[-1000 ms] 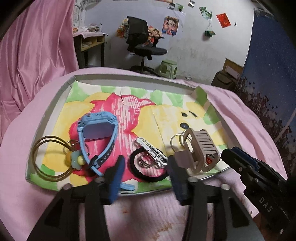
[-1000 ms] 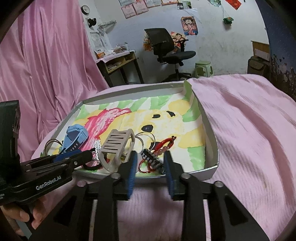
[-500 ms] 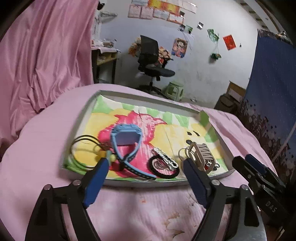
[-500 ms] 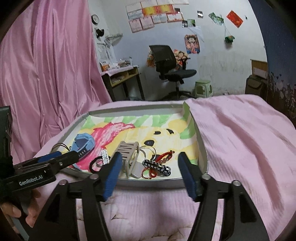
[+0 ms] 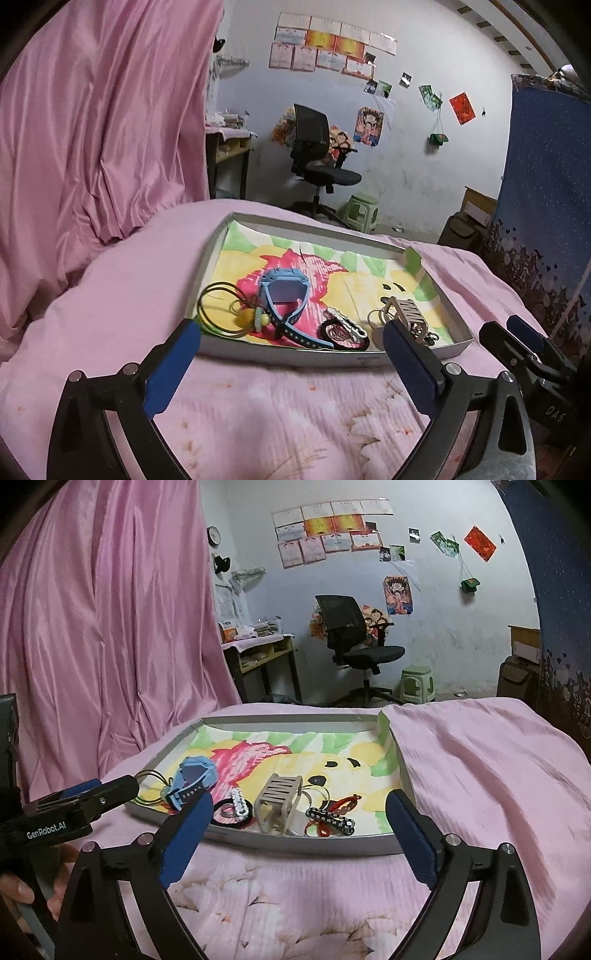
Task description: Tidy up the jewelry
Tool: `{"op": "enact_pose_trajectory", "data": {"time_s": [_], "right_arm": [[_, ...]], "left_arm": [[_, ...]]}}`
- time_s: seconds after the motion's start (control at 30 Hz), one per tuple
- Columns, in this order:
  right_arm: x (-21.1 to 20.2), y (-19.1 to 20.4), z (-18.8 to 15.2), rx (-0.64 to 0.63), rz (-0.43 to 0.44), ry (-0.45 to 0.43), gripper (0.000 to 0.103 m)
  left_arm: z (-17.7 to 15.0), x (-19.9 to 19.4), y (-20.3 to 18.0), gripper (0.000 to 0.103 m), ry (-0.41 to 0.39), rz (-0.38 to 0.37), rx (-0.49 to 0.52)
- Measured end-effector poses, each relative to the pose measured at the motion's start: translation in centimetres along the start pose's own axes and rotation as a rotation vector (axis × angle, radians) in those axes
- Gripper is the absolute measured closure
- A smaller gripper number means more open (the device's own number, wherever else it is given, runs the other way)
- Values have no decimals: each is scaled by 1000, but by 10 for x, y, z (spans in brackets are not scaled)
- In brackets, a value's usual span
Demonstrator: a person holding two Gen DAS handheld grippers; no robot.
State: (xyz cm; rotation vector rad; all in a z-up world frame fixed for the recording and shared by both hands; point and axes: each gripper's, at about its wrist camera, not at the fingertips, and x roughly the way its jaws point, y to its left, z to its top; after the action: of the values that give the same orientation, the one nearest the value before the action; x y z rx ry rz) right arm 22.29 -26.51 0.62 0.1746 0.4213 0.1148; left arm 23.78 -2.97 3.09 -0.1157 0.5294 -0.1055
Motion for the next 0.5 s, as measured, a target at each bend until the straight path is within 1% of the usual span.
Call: {"op": "enact_pose_trajectory", "data": {"time_s": [0.13,0.27,0.5], "right_arm": [[-11,0,-1,4,13,-16,6],[-23,3,-2,-2,21,-39,2],[-36,8,-3,-13,25,-59,1]], "left_arm": [[-2,-14,-1,2,-25,11,22],[-4,-25,-3,1,-46,29,47],[-8,-39,0,1,-66,41,38]]}}
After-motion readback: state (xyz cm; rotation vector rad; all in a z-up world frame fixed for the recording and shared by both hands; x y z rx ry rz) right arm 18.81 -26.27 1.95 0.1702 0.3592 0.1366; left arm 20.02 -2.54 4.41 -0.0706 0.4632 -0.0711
